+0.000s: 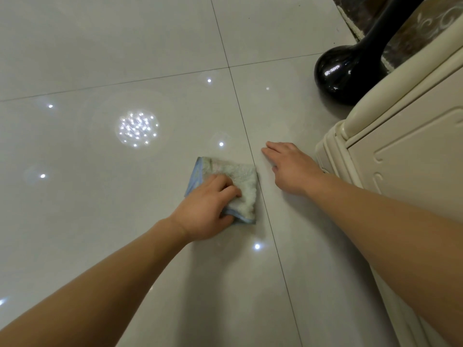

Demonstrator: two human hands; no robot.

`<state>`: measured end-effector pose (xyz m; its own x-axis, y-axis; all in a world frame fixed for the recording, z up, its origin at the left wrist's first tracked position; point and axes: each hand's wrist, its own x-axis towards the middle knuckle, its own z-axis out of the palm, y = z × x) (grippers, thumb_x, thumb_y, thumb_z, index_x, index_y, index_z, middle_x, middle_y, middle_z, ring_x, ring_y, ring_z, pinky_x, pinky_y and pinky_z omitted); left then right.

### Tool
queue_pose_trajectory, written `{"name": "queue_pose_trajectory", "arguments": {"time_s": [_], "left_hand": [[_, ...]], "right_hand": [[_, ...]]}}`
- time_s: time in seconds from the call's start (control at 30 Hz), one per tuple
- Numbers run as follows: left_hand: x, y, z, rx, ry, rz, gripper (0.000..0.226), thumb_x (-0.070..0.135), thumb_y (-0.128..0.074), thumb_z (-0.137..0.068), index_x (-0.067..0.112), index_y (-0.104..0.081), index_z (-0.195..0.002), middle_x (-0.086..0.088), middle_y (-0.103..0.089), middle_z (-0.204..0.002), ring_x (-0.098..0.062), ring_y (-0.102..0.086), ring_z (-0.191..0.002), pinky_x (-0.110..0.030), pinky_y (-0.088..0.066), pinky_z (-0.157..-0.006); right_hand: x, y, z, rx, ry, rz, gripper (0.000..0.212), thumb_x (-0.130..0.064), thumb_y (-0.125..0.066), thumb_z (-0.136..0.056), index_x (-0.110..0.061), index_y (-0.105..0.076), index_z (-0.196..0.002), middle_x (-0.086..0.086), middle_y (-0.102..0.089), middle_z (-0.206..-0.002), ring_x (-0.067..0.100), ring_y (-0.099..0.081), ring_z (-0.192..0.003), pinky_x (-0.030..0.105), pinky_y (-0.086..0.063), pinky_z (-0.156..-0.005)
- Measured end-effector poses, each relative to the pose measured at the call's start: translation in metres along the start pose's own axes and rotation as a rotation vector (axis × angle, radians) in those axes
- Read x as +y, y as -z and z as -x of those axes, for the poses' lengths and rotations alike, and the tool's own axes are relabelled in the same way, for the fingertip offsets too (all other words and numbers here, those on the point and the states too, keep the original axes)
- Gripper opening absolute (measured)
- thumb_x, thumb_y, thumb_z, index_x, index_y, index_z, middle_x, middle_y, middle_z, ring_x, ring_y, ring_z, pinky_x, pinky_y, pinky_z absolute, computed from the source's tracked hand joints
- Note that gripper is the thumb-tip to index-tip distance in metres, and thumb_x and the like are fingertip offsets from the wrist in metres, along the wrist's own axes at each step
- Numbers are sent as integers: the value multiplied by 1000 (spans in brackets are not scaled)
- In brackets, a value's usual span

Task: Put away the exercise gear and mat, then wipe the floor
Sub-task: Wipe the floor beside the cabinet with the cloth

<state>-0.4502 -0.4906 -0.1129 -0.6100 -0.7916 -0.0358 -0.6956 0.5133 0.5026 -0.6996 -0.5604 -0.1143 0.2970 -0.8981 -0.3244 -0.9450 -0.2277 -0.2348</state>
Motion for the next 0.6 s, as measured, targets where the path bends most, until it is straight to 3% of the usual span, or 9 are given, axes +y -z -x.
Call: {"name": "queue_pose_trajectory", "arguments": {"time_s": [0.13, 0.2, 0.27, 0.33, 0.43, 0.53, 0.6], "left_hand": [[10, -8, -5, -2, -26, -111, 53, 32, -76, -78, 26, -60, -128, -8, -53, -121, -28, -45, -112, -41, -41, -94], [13, -12, -12, 44, -35, -122, 44, 23, -75, -72, 21, -68, -116, -7, -57, -111, -30, -48, -106, -44, -44, -92], [15, -15, -15, 96, -3, -85, 30, 23, -61, -75, 18, -72, -103, -4, -58, -101, -28, -49, -100, -45, -46, -87], [17, -14, -15, 98, 23, 7, 34, 28, -49, -78, 18, -73, -100, -1, -59, -99, -25, -49, -99, -40, -43, -88], [15, -11, -14, 82, 5, 97, 34, 32, -50, -81, 18, -73, -102, 0, -60, -104, -24, -50, -103, -39, -42, -92], [10, -12, -12, 43, 8, 116, 35, 42, -52, -85, 21, -74, -101, 2, -59, -110, -19, -49, -112, -49, -38, -102], [8, -14, -10, 18, 34, 130, 36, 46, -51, -86, 23, -76, -100, 4, -57, -115, -17, -46, -120, -53, -27, -113]], "right_hand": [[0, 1, -1, 10, -1, 2, 61, -11, -44, -95, -22, -27, -151, -6, -19, -160, 19, -15, -145, 32, -23, -115], [0, 2, 0, 11, 2, 2, 61, -10, -44, -94, -22, -27, -151, -6, -19, -160, 19, -15, -145, 32, -23, -115], [1, 2, 0, 12, 8, 3, 61, -10, -44, -95, -22, -27, -151, -5, -18, -160, 19, -14, -145, 32, -23, -115], [1, 1, 0, 12, 11, 3, 60, -10, -44, -95, -22, -27, -151, -6, -18, -160, 19, -14, -145, 32, -23, -115], [1, -1, 0, 18, 11, -8, 60, -11, -44, -95, -22, -27, -151, -6, -19, -160, 19, -15, -145, 33, -24, -115], [1, -1, 1, 21, 10, -5, 60, -11, -44, -95, -22, -27, -151, -5, -19, -160, 19, -15, -145, 34, -25, -116], [1, 0, 1, 20, 12, -3, 60, -10, -45, -95, -22, -28, -151, -5, -19, -160, 20, -16, -145, 33, -24, -115]]}}
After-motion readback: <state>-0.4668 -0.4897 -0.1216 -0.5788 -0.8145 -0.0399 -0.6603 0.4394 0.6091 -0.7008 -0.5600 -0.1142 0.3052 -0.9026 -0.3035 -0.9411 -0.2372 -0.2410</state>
